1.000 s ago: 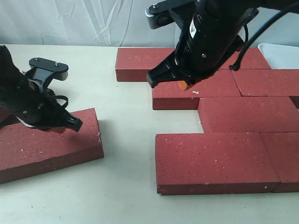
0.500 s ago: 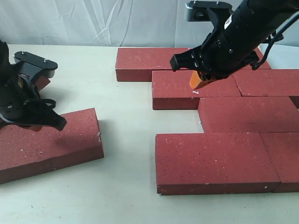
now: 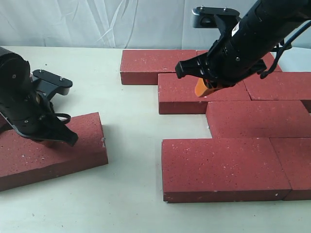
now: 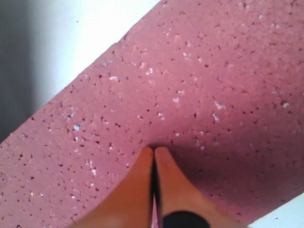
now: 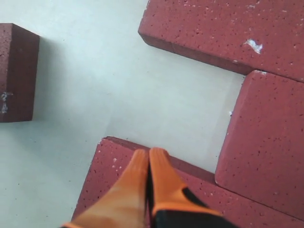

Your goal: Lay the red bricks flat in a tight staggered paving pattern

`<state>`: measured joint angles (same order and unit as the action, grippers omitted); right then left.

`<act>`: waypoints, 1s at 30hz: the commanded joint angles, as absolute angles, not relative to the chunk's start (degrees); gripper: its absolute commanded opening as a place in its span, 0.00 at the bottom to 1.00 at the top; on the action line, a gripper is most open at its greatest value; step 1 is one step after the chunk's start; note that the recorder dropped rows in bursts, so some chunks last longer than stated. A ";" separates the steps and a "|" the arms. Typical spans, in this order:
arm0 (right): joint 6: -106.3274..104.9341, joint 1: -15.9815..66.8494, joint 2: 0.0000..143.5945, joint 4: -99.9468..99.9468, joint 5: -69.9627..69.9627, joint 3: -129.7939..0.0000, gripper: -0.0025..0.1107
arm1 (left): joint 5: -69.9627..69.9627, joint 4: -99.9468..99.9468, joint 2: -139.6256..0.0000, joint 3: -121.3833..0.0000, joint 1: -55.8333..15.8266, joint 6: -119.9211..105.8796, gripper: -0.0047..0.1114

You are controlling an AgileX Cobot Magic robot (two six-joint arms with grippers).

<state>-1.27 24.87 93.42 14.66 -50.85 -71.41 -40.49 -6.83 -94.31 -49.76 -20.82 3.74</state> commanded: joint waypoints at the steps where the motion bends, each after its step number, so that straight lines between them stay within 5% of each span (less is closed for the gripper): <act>1: -1.66 24.60 92.91 14.92 -49.91 -71.17 0.01 | -36.58 -4.15 -95.59 -49.55 -20.68 1.06 0.04; 30: -1.89 24.60 92.91 14.46 -49.08 -71.17 0.01 | -21.30 11.85 -95.39 -51.08 -25.25 -30.59 0.04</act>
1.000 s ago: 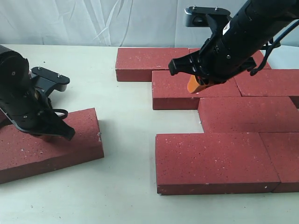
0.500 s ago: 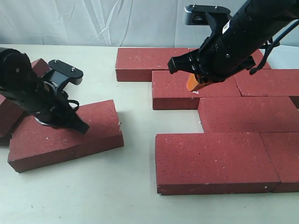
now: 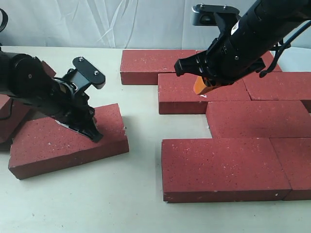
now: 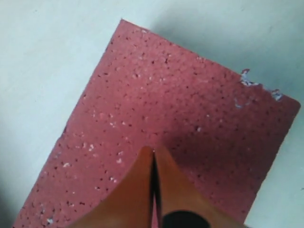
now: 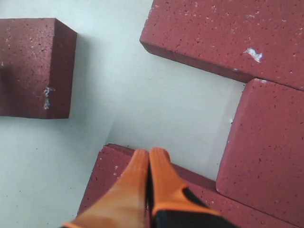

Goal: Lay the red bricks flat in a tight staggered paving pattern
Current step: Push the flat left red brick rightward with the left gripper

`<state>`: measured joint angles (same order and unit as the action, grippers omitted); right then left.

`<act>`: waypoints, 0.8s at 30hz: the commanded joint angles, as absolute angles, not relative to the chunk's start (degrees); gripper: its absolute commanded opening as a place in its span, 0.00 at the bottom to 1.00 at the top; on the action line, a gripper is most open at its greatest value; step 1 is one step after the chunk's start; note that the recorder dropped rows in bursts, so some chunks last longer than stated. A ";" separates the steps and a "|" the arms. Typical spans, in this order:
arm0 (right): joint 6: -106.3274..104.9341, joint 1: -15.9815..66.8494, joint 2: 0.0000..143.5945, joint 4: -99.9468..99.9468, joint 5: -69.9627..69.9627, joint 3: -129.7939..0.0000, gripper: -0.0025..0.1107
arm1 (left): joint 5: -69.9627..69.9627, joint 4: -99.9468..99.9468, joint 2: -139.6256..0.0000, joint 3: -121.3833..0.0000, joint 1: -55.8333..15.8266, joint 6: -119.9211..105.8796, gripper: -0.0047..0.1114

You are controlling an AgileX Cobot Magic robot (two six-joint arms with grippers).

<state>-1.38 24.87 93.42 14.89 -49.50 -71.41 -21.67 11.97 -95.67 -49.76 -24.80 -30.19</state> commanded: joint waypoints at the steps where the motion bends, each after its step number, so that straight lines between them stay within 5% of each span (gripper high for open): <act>1: -1.89 24.60 92.91 14.46 -49.15 -71.17 0.01 | -21.75 11.85 -95.17 -51.54 -25.25 -30.15 0.04; 9: -1.89 24.60 92.91 14.46 -49.04 -71.17 0.01 | -41.73 -7.35 -92.40 -60.32 -25.22 -4.81 0.04; 24: -1.89 24.60 92.91 14.46 -48.91 -71.17 0.01 | -37.95 10.60 -105.42 -60.37 -25.22 -25.08 0.04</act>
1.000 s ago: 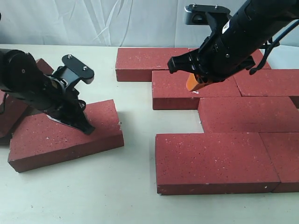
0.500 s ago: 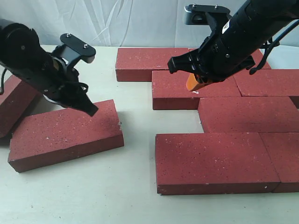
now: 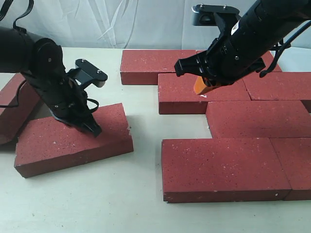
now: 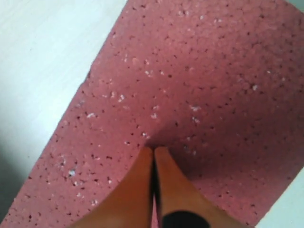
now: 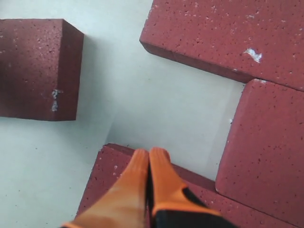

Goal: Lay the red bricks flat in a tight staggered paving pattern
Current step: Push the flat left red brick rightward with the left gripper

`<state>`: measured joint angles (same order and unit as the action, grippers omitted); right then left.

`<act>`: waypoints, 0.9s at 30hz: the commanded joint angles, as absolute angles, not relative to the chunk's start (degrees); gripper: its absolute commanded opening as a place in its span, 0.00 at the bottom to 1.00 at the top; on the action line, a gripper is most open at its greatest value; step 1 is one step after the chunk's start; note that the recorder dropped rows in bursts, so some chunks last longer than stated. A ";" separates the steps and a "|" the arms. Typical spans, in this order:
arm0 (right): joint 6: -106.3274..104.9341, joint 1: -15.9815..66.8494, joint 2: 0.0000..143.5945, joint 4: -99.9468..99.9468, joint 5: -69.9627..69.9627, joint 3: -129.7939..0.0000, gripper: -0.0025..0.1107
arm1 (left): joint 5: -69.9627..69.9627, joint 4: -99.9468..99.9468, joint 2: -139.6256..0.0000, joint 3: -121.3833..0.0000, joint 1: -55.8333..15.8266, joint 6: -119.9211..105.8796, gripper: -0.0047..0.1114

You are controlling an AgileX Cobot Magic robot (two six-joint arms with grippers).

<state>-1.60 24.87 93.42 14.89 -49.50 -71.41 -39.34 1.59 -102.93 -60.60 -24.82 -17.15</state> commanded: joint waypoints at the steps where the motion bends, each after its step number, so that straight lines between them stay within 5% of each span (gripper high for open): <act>1: -1.89 24.60 92.91 14.46 -48.91 -71.17 0.01 | -37.28 12.39 -105.66 -60.37 -25.22 -27.19 0.04; 27: -1.89 24.60 92.91 14.46 -48.46 -71.17 0.01 | -31.13 33.53 -106.02 -60.37 -25.22 -67.00 0.04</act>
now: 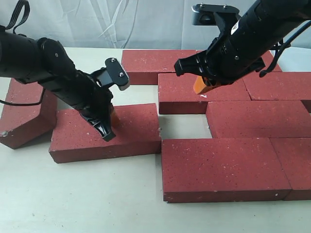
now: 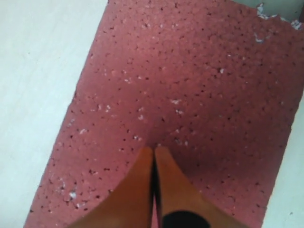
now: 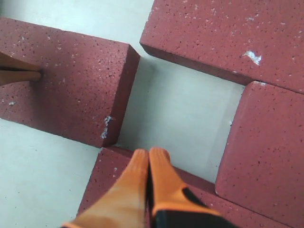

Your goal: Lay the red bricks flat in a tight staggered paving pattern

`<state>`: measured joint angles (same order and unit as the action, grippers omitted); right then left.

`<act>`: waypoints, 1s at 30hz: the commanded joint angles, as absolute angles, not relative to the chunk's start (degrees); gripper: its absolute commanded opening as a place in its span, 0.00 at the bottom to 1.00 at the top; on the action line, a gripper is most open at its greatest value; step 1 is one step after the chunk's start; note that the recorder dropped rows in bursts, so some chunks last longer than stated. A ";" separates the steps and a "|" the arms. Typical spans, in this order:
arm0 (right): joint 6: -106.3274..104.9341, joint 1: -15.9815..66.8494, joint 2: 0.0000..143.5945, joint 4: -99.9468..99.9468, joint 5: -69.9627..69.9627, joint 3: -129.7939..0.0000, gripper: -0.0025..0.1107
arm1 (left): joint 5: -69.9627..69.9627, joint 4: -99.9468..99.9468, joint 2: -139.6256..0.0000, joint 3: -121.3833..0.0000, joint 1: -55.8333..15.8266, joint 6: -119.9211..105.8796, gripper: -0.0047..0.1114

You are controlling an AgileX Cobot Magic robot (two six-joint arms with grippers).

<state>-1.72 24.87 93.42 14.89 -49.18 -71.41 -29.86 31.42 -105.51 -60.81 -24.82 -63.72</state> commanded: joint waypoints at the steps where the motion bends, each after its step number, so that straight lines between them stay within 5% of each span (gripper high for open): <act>1: -1.89 24.60 92.91 14.46 -48.46 -71.17 0.01 | -30.90 33.54 -106.02 -60.37 -25.22 -67.70 0.04; 19: -2.94 24.60 92.91 14.57 -48.26 -71.17 0.01 | -30.87 30.31 -94.45 -61.00 -24.61 -62.48 0.04; 30: -2.94 24.60 92.91 14.67 -48.37 -71.17 0.01 | -32.98 14.32 -95.96 -61.00 -12.52 -32.93 0.04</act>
<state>-2.52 24.87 93.42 14.89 -48.61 -71.41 -31.39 15.11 -95.07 -60.81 -14.63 -36.43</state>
